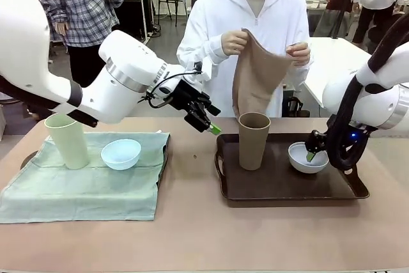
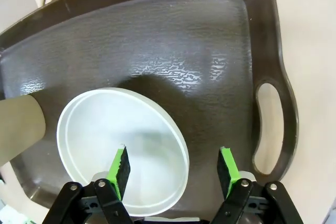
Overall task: Set up a tray with a mat and arrange the tableware.
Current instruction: Pick up the Picnic Bowl and Reusable plastic cup from the Handle tray in front of the human's position and hold them in the air.
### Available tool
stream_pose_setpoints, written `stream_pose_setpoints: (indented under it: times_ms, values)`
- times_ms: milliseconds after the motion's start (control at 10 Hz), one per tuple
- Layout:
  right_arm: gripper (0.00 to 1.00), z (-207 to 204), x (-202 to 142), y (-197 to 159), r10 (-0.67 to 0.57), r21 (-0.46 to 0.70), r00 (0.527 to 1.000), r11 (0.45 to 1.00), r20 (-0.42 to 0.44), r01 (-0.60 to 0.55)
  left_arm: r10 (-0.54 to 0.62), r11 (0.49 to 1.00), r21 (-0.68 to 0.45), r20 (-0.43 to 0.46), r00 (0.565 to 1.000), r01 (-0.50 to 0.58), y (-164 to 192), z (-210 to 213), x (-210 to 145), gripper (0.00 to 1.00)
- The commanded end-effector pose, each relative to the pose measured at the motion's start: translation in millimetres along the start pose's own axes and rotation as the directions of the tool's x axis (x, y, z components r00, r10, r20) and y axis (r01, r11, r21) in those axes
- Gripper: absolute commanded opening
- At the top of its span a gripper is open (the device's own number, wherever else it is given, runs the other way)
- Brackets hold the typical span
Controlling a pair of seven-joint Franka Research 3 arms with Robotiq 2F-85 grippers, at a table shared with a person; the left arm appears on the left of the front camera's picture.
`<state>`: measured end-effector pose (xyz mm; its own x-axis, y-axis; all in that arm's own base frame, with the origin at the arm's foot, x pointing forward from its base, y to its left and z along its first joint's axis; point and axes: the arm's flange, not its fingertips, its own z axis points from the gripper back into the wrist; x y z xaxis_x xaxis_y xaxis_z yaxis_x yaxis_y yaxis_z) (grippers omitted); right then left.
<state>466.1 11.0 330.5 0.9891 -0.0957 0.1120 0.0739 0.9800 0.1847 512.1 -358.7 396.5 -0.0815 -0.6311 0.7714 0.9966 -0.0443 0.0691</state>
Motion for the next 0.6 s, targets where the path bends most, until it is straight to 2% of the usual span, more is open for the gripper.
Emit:
stream_pose_setpoints:
  times_ms: [0,500]
  values:
    - [0.86,1,3,7,-0.007,-0.035,0.999,0.999,0.041,0.008,0.000,1.000,0.005,0.039,0.999,0.000,5,-9,-10,1.00]
    - [0.86,15,7,15,-0.002,-0.081,0.997,0.997,0.073,0.008,0.017,0.999,-0.049,0.103,0.995,-0.012,0,-55,-20,1.00]
